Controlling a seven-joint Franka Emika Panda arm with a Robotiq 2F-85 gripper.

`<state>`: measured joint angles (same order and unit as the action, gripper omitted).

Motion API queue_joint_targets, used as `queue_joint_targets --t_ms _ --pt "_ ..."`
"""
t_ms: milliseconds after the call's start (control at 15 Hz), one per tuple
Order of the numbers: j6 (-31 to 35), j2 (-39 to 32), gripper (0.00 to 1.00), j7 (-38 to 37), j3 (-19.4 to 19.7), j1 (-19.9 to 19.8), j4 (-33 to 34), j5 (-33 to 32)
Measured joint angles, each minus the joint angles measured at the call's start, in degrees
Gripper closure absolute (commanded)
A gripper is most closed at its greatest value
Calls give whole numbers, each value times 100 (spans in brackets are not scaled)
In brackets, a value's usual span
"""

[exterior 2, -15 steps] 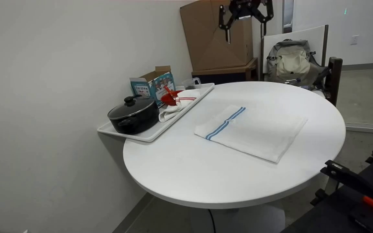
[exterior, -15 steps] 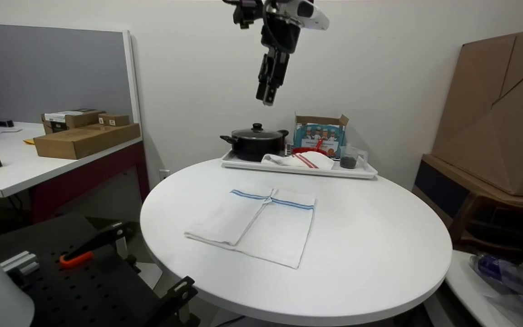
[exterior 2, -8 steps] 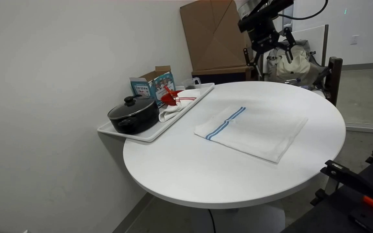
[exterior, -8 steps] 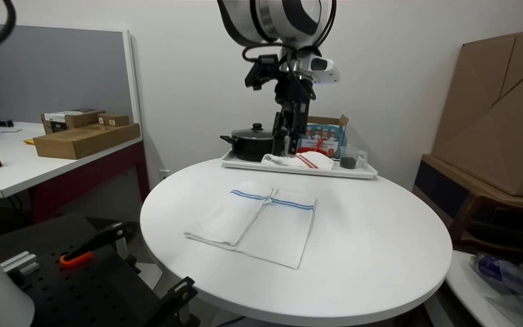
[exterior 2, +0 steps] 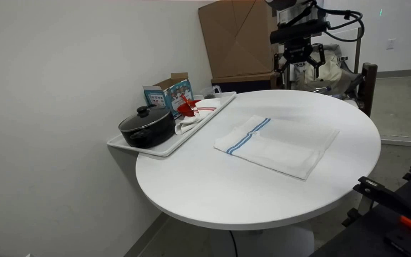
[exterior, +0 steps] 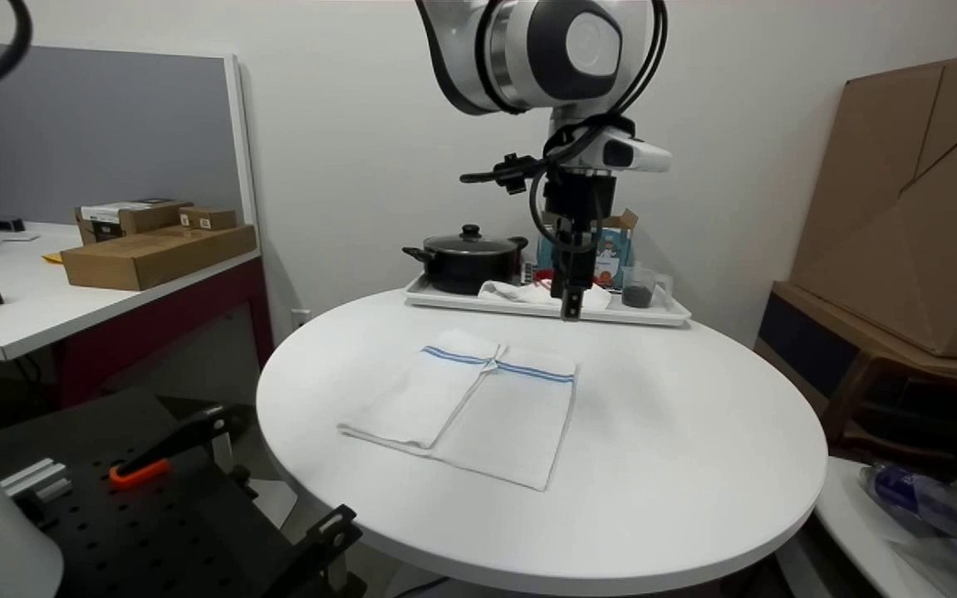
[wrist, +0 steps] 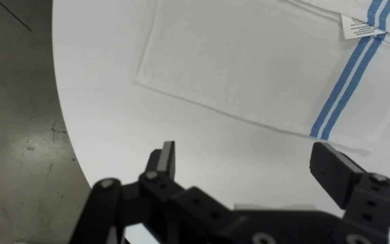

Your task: Fold the towel

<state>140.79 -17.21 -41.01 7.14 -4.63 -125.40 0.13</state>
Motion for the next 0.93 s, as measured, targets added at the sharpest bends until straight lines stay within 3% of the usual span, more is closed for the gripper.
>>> queue_joint_targets --t_ms 467,733,933 --pt "42 92 0 -26 12 -47 -83 135" --pt "276 -71 0 -851 89 286 -92 -11" --pt "196 -358 0 -972 94 530 -88 -224"
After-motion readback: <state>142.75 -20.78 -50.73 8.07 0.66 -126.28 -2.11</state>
